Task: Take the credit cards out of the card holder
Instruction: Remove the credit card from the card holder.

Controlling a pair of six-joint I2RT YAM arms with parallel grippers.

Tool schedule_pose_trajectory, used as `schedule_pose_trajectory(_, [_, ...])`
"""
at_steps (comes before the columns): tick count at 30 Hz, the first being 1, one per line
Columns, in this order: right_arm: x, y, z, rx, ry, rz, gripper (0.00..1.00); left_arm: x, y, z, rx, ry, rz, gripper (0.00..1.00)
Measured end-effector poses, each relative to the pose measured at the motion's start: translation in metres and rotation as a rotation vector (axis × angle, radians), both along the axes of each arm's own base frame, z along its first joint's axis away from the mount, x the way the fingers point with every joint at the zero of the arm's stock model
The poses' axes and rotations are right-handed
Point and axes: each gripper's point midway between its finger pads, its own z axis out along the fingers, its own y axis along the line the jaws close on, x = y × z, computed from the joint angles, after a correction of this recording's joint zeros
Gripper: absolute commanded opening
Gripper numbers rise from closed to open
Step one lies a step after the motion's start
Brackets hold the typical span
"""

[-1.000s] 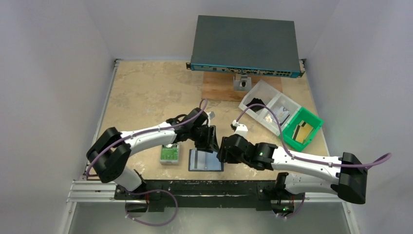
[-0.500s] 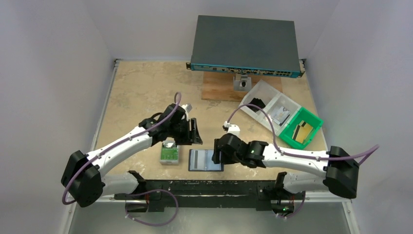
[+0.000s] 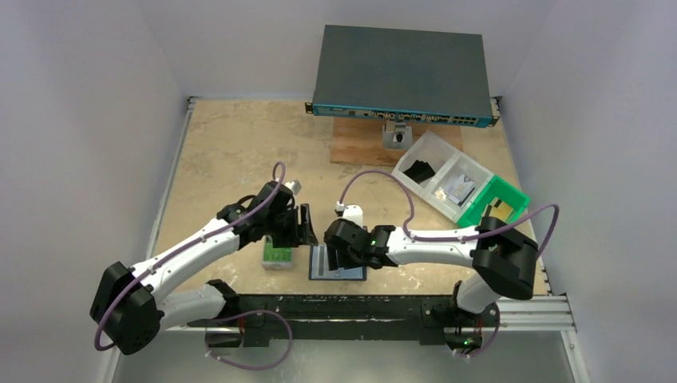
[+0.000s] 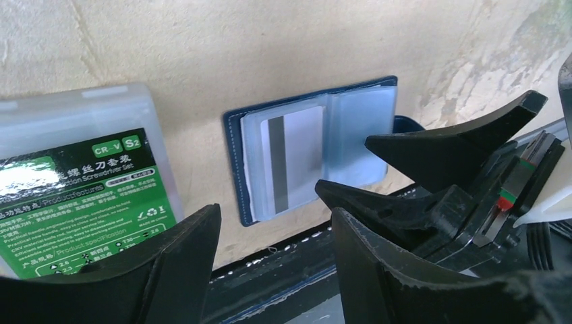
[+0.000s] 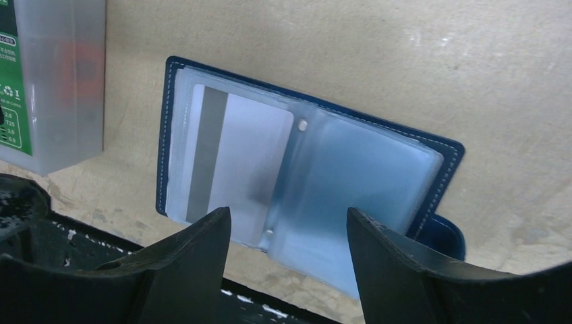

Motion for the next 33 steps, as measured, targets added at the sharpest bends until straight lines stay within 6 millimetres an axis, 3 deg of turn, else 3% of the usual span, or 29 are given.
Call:
schedule_pose_trajectory(6, [0.002,0.016,-0.005,-0.033,-0.022,0.011,0.62,-0.007,0.007,-0.012,0.019,0.028,0.015,0.61])
schedule_pose_trajectory(15, [0.004,0.030,-0.008,-0.083,-0.059,0.021,0.61,-0.005,0.010,-0.015,0.023,0.034,0.040,0.62])
schedule_pose_trajectory(33, [0.003,0.031,0.003,-0.180,-0.131,0.025,0.60,-0.004,0.015,-0.019,0.040,0.043,0.059,0.62])
